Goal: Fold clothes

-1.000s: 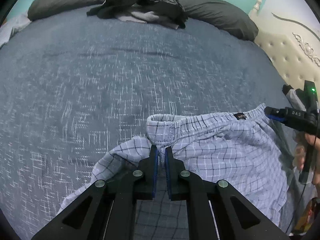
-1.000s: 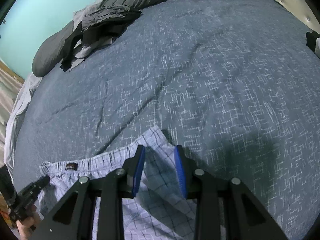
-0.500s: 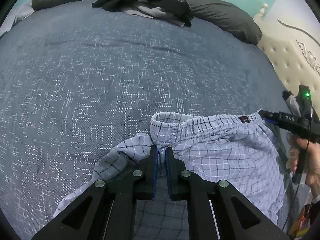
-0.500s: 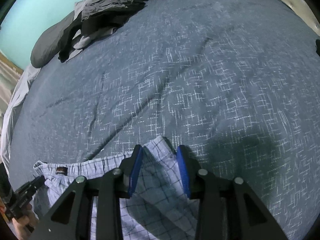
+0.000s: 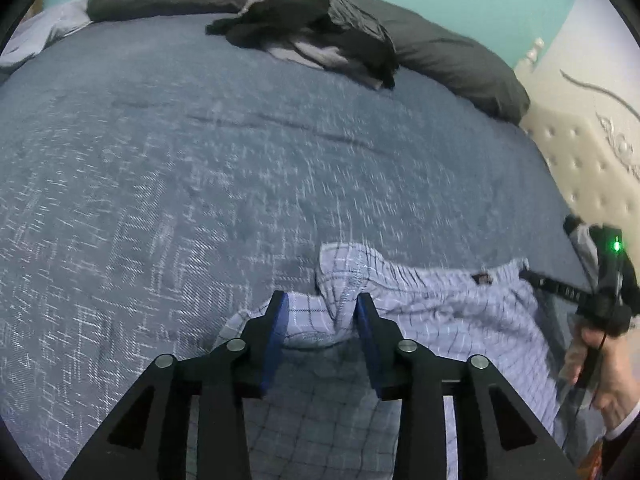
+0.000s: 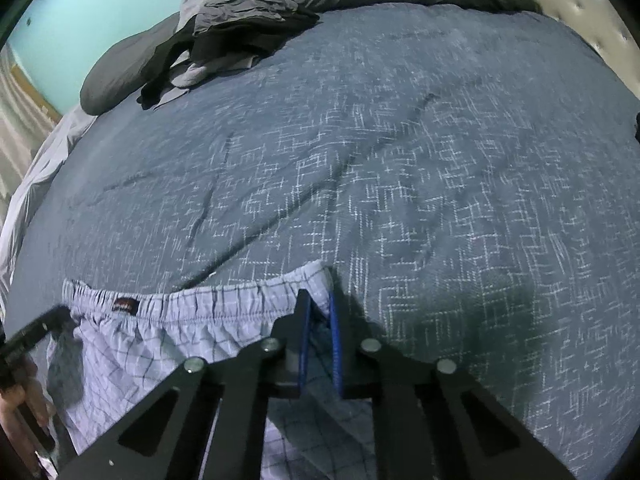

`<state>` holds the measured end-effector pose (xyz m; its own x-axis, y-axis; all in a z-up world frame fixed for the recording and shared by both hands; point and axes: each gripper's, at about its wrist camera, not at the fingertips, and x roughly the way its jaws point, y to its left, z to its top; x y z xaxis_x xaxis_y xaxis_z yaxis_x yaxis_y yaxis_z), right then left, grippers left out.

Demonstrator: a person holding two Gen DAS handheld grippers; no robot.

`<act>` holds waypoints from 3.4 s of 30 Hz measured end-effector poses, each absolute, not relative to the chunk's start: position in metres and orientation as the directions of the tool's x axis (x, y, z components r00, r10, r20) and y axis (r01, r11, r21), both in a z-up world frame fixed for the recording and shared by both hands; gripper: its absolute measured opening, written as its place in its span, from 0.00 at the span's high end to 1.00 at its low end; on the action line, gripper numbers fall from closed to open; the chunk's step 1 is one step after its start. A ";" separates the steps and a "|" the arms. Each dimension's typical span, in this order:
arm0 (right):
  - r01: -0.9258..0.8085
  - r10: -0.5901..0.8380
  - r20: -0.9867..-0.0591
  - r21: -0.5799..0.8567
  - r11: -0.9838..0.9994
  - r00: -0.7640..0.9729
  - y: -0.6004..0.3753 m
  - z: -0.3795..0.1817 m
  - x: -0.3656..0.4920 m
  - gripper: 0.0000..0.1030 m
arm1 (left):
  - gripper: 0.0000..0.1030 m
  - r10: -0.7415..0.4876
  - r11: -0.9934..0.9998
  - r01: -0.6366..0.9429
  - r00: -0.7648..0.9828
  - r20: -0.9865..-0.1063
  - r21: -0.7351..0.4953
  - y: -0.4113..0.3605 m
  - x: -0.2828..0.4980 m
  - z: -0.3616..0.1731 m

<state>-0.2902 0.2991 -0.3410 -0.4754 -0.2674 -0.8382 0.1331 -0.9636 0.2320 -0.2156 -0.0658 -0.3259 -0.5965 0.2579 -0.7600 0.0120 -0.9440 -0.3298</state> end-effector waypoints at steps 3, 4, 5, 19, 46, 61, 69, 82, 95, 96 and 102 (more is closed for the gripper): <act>0.137 -0.271 -0.833 0.235 -0.962 -0.482 0.299 -0.340 -0.288 0.93 | 0.58 0.255 -0.939 0.022 -0.622 -0.740 -0.343 -0.070 -0.220 -0.321; 0.135 -0.272 -0.832 0.236 -0.962 -0.483 0.300 -0.339 -0.287 0.93 | 0.57 0.256 -0.938 0.023 -0.627 -0.735 -0.346 -0.070 -0.223 -0.320; 0.135 -0.274 -0.832 0.239 -0.962 -0.483 0.300 -0.339 -0.287 0.93 | 0.56 0.262 -0.935 0.024 -0.627 -0.734 -0.354 -0.071 -0.225 -0.320; 0.138 -0.297 -0.823 0.264 -0.955 -0.484 0.305 -0.335 -0.279 0.93 | 0.74 0.399 -0.840 0.080 -0.579 -0.711 -0.537 -0.078 -0.253 -0.349; 0.196 -0.292 -0.645 0.218 -0.956 -0.706 0.305 -0.265 -0.279 0.95 | 0.90 0.302 -0.921 -0.054 -0.725 -0.620 -0.385 -0.068 -0.254 -0.287; 0.162 -0.254 -0.787 0.196 -0.967 -0.562 0.296 -0.325 -0.311 0.95 | 0.89 0.251 -0.953 -0.034 -0.640 -0.726 -0.300 -0.052 -0.288 -0.337; 0.140 -0.268 -0.801 0.229 -0.963 -0.535 0.300 -0.333 -0.311 0.94 | 0.59 0.215 -0.964 -0.016 -0.644 -0.735 -0.267 -0.054 -0.275 -0.338; 0.139 -0.314 -0.766 0.287 -0.948 -0.561 0.296 -0.312 -0.283 0.71 | 0.53 0.205 -0.960 0.000 -0.684 -0.701 -0.280 -0.070 -0.243 -0.317; 0.375 -0.421 -0.789 0.261 -0.889 -0.448 0.210 -0.324 -0.263 0.71 | 0.54 0.236 -0.959 -0.034 -0.651 -0.722 -0.282 -0.056 -0.235 -0.323; 0.381 -0.422 -0.791 0.260 -0.887 -0.443 0.206 -0.325 -0.264 0.71 | 0.54 0.236 -0.959 -0.033 -0.648 -0.724 -0.283 -0.056 -0.234 -0.324; 0.408 -0.391 -0.816 0.212 -0.888 -0.426 0.192 -0.332 -0.264 0.85 | 0.54 0.241 -0.958 -0.036 -0.637 -0.733 -0.284 -0.054 -0.234 -0.325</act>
